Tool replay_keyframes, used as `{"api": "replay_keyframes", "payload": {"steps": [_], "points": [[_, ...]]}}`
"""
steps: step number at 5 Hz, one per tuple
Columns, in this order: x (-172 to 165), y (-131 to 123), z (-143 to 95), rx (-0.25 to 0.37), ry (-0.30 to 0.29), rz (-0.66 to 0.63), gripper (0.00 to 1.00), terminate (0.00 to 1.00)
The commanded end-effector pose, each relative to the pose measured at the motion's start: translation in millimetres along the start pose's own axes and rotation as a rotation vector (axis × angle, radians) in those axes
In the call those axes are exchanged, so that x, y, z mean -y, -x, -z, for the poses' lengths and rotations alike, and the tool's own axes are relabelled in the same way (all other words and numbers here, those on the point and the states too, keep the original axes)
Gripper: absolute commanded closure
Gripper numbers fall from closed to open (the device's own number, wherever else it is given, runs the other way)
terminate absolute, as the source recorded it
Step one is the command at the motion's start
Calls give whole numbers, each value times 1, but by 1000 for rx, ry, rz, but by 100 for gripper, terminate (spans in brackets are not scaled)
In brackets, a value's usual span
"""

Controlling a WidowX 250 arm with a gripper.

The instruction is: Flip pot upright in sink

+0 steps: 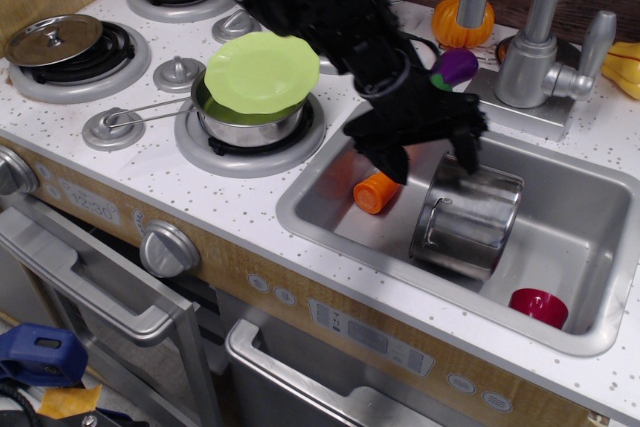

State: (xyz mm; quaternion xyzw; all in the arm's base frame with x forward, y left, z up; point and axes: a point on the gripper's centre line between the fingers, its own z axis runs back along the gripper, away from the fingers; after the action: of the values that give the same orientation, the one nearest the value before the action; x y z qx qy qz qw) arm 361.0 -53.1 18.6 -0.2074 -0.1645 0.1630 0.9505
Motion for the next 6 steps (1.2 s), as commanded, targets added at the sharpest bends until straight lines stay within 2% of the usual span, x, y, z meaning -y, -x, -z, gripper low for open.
{"api": "replay_keyframes", "payload": {"steps": [1, 2, 3, 4, 6], "points": [[21, -3, 2, -22, 46, -31, 0, 0], [35, 3, 5, -30, 83, -76, 0, 0], [44, 8, 11, -7, 79, -128, 100, 0], [38, 8, 12, 0, 100, -111, 100, 0], [16, 3, 25, 51, 61, -54, 100, 0]]}}
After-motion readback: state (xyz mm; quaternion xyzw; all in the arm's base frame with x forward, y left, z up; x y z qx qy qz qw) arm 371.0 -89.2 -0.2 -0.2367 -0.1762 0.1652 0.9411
